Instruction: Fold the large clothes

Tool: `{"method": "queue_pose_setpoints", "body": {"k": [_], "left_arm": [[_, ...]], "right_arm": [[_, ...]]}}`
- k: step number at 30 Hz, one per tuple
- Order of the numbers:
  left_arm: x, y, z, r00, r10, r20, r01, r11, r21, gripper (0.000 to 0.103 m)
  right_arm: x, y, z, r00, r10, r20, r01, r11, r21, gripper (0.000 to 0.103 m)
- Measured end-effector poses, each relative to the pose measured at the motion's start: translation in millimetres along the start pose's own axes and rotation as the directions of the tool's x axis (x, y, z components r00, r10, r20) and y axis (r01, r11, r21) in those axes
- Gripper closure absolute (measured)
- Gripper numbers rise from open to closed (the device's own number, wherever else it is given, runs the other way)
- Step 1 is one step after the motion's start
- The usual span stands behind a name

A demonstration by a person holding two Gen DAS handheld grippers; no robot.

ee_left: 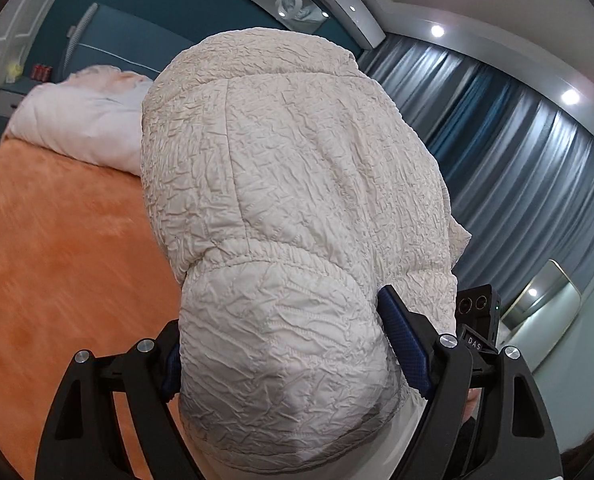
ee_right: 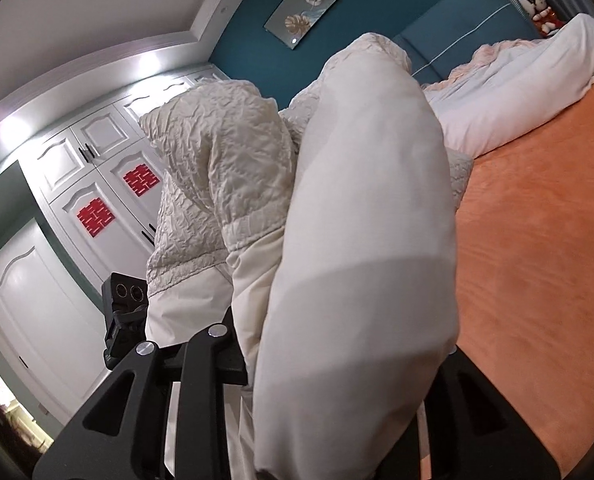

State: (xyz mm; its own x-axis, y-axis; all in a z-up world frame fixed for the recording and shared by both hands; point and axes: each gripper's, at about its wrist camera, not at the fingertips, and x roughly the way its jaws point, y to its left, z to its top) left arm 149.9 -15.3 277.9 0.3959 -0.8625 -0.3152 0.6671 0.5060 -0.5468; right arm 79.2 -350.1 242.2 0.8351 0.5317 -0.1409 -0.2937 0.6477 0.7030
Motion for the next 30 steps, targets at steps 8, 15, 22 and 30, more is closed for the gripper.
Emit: {"method": "queue_pose_setpoints", "body": {"k": [8, 15, 22, 30], "left_arm": [[33, 154, -5, 0.983, 0.143, -0.112, -0.162, 0.971, -0.177, 0.024], [81, 280, -80, 0.73, 0.605, -0.319, -0.662, 0.741, -0.111, 0.026], [20, 217, -95, 0.693, 0.712, -0.111, -0.707, 0.702, 0.086, 0.026], [55, 173, -117, 0.647, 0.754, -0.116, -0.737, 0.657, 0.162, 0.025]], "right_arm": [[142, -82, -27, 0.98, -0.153, -0.129, 0.17, 0.976, 0.134, 0.069], [216, -205, -106, 0.884, -0.299, -0.359, 0.413, 0.859, 0.302, 0.052], [135, -170, -74, 0.865, -0.462, -0.197, 0.488, 0.865, 0.117, 0.064], [199, -62, -81, 0.812, -0.542, -0.216, 0.441, 0.812, -0.383, 0.085]]}}
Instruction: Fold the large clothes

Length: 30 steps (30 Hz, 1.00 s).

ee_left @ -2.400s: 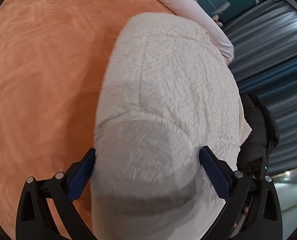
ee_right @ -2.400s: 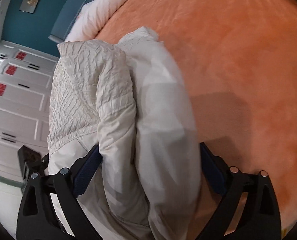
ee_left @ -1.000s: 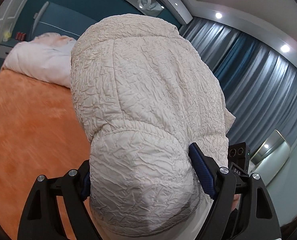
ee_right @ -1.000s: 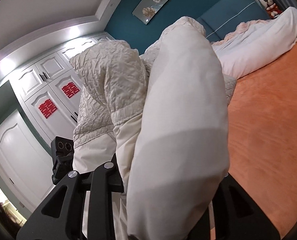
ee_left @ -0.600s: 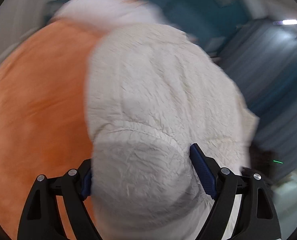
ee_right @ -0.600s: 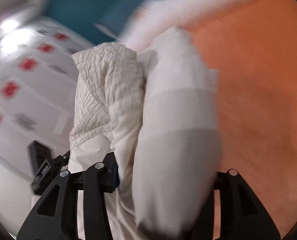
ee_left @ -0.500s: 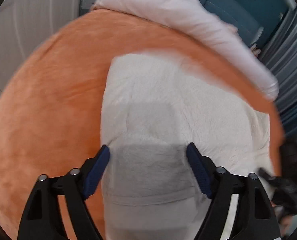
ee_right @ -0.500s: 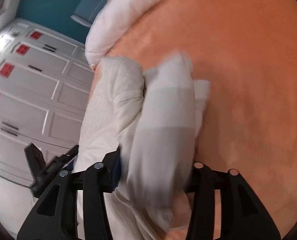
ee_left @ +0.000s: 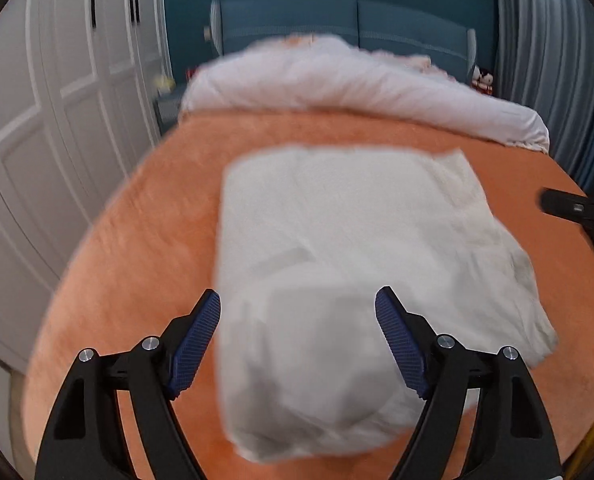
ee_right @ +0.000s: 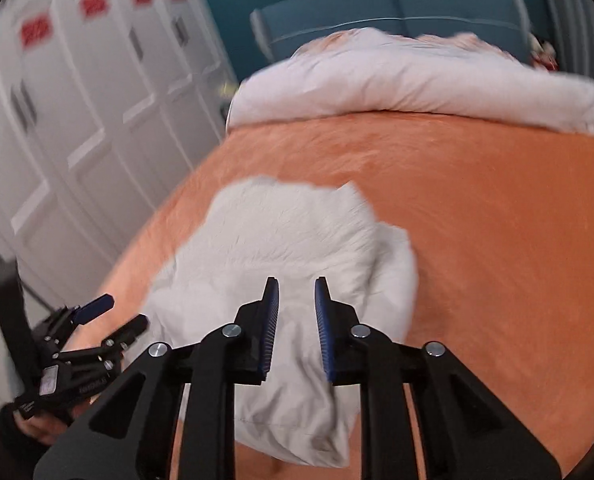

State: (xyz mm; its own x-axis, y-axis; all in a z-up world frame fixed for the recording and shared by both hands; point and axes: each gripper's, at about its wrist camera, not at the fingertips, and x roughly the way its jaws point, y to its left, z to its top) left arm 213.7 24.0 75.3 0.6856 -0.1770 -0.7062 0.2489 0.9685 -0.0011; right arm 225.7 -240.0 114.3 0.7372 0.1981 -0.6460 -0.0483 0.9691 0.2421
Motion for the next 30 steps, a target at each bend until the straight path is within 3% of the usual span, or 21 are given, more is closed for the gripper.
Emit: {"method": "queue_pose_setpoints", "body": {"k": [2, 5, 9, 12, 15, 18, 20, 24, 30], "left_arm": [[18, 4, -13, 0.998, 0.019, -0.056, -0.022, 0.999, -0.046, 0.023], [30, 15, -26, 0.997, 0.033, -0.064, -0.039, 0.995, -0.097, 0.019], [36, 18, -42, 0.995, 0.024, -0.093, -0.035, 0.992, -0.118, 0.011], [35, 16, -42, 0.995, 0.059, -0.083, -0.068, 0.992, -0.109, 0.013], [19, 14, -41, 0.994, 0.075, -0.074, -0.084, 0.987, -0.137, 0.015], [-1, 7, -43, 0.991, 0.124, -0.051, -0.13, 0.982, -0.139, 0.015], [-9, 0, -48, 0.989, 0.14, -0.05, -0.146, 0.98, -0.133, 0.015], [-23, -14, -64, 0.99, 0.132, -0.054, -0.138, 0.981, -0.139, 0.015], [-36, -30, -92, 0.99, 0.118, -0.082, -0.129, 0.981, -0.147, 0.015]], "right_arm": [[27, 11, -15, 0.997, -0.024, -0.075, 0.023, 1.0, -0.014, 0.085], [58, 9, -45, 0.982, -0.067, -0.178, 0.067, 0.998, -0.008, 0.088], [85, 7, -67, 0.967, -0.1, -0.235, 0.104, 0.995, 0.002, 0.088], [74, 11, -57, 0.967, -0.099, -0.235, 0.111, 0.993, 0.04, 0.087], [38, 15, -53, 0.979, -0.123, -0.164, 0.128, 0.992, 0.019, 0.08], [7, 29, -59, 0.978, -0.186, -0.098, 0.185, 0.982, -0.022, 0.063], [-10, 33, -72, 0.974, -0.213, -0.072, 0.211, 0.977, -0.026, 0.06], [-24, 33, -95, 0.971, -0.23, -0.067, 0.232, 0.972, 0.022, 0.052], [-40, 23, -128, 0.958, -0.263, -0.113, 0.27, 0.961, 0.057, 0.05]]}}
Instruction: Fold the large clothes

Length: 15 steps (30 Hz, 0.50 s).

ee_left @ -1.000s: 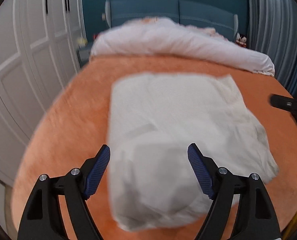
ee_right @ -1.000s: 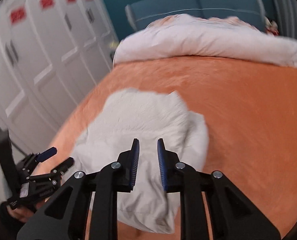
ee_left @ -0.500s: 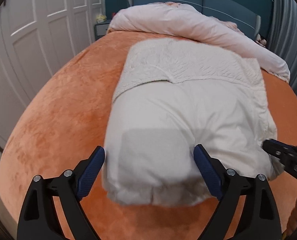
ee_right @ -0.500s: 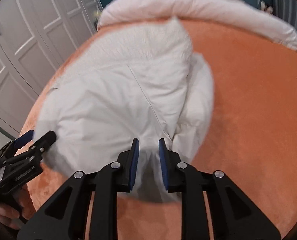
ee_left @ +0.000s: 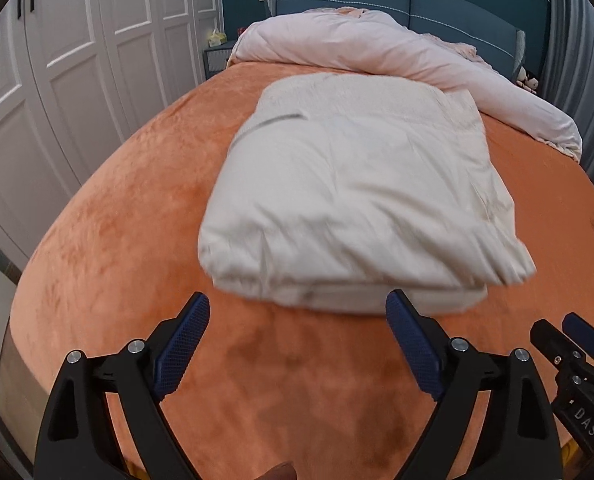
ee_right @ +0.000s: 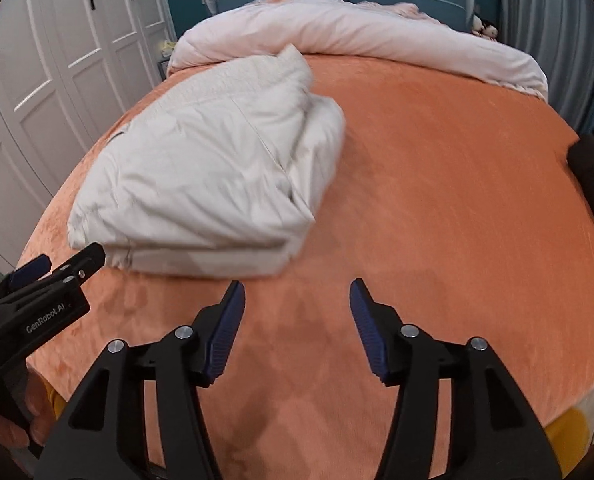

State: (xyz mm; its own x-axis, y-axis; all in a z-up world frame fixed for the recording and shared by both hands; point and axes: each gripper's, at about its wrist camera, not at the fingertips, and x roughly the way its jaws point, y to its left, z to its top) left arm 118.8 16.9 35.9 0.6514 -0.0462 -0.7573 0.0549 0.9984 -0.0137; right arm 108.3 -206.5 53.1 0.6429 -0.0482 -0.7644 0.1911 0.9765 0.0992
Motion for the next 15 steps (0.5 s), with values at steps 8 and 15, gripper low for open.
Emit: {"method": "queue_pose_setpoints", "body": {"k": [8, 15], "left_arm": [[-14, -12, -31, 1.0, -0.006, -0.001, 0.006, 1.0, 0.003, 0.015], [-12, -19, -57, 1.0, 0.01, -0.013, -0.01, 1.0, 0.021, 0.015]], "right_arm": [[-13, -8, -42, 1.0, -0.014, -0.011, 0.014, 1.0, 0.005, 0.046], [-13, -6, -66, 0.999, -0.041, -0.012, 0.041, 0.999, -0.016, 0.043]]}}
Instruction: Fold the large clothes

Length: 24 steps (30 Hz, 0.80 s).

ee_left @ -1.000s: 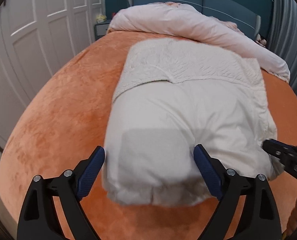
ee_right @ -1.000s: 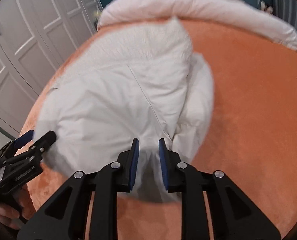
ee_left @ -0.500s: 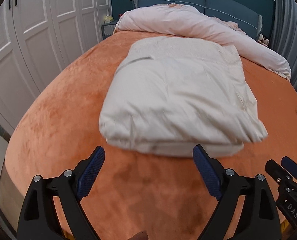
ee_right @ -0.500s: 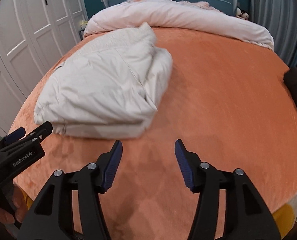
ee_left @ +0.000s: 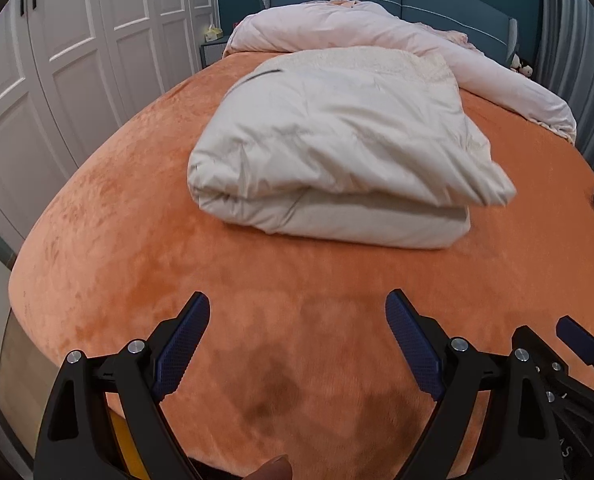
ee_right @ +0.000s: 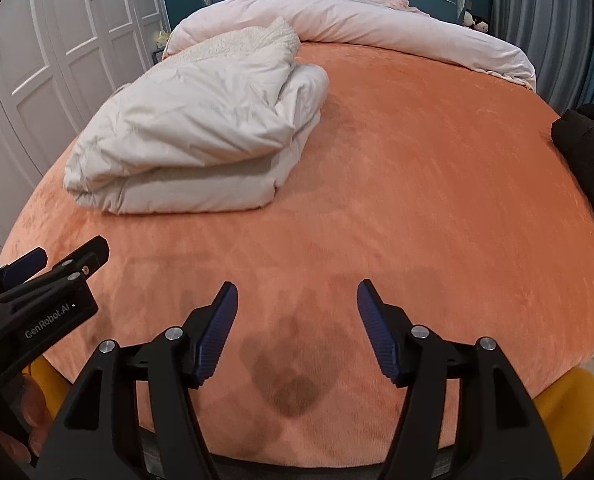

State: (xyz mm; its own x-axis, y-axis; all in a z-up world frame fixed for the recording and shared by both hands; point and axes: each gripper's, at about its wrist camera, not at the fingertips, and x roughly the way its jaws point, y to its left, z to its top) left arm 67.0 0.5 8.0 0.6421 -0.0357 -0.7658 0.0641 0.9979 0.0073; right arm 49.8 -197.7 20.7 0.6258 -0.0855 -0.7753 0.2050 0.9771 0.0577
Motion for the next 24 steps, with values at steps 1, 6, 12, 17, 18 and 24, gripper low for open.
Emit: {"method": "queue_pose_setpoints", "body": {"k": [1, 6, 12, 17, 18, 24], "left_arm": [[0, -1, -3, 1.0, 0.004, 0.001, -0.004, 1.0, 0.0, 0.015], [-2, -5, -11, 1.0, -0.004, -0.004, 0.004, 1.0, 0.02, 0.015], [-8, -9, -14, 1.0, 0.009, 0.014, -0.01, 0.999, 0.047, 0.019], [-8, -4, -15, 1.0, 0.01, 0.008, -0.01, 1.0, 0.025, 0.019], [-8, -4, -15, 1.0, 0.014, 0.008, -0.014, 1.0, 0.026, 0.019], [-5, -2, -18, 1.0, 0.024, -0.004, -0.023, 0.999, 0.023, 0.02]], "right_arm": [[0, 0, -1, 1.0, 0.0, -0.002, 0.0, 1.0, 0.0, 0.043], [-1, 5, -8, 1.0, 0.0, -0.007, 0.0, 1.0, -0.016, 0.043], [-4, 13, -11, 1.0, -0.002, -0.005, 0.002, 1.0, -0.025, 0.043], [-5, 17, -11, 1.0, -0.003, -0.003, 0.003, 1.0, -0.025, 0.043], [-4, 18, -12, 1.0, -0.005, -0.004, 0.005, 1.0, -0.026, 0.043], [-3, 21, -17, 1.0, -0.012, -0.009, 0.012, 1.0, -0.019, 0.043]]}}
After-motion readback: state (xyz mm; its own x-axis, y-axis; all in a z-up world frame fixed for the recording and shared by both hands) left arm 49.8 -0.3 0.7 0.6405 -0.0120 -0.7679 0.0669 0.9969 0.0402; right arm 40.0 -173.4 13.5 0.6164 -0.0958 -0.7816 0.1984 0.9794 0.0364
